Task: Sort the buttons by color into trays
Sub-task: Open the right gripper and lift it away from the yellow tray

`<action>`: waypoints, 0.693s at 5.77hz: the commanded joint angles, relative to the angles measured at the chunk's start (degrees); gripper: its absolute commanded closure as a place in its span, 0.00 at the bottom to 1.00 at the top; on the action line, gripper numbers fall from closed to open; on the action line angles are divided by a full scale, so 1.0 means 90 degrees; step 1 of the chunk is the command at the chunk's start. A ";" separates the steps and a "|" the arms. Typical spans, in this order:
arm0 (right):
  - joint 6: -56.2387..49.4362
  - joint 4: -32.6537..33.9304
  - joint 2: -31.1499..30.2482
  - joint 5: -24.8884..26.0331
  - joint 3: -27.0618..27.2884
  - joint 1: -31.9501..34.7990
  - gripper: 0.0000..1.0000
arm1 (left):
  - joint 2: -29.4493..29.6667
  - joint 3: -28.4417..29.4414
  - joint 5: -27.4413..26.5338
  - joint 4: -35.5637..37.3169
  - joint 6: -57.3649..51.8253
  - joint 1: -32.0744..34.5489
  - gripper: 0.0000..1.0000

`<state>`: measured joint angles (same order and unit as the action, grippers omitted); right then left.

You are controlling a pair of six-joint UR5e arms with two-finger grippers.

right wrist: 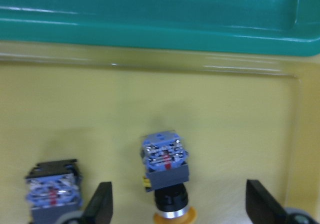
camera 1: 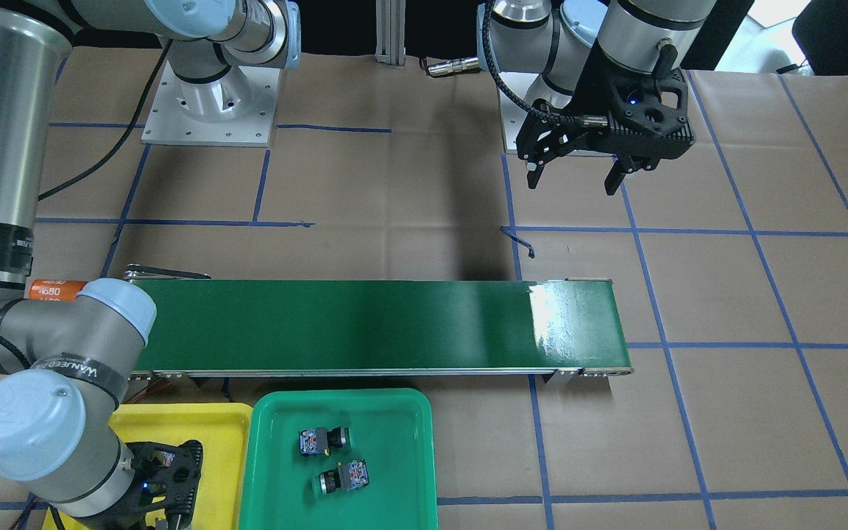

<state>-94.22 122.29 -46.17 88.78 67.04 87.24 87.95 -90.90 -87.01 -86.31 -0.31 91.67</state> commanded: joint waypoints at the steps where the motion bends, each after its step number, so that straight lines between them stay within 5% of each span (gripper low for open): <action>1: 0.2233 -0.2384 -0.0968 -0.0089 0.0002 0.0043 0.00 | -0.0007 -0.0007 0.0000 0.0000 -0.0015 0.0000 0.02; 4: 0.6615 -0.2923 -0.2734 -0.0002 0.1343 0.0092 0.00 | -0.0007 0.0002 0.0000 0.0000 -0.0015 0.0000 0.02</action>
<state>-46.75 96.51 -65.19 88.50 74.35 88.01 87.91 -90.97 -87.07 -86.31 -0.44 91.67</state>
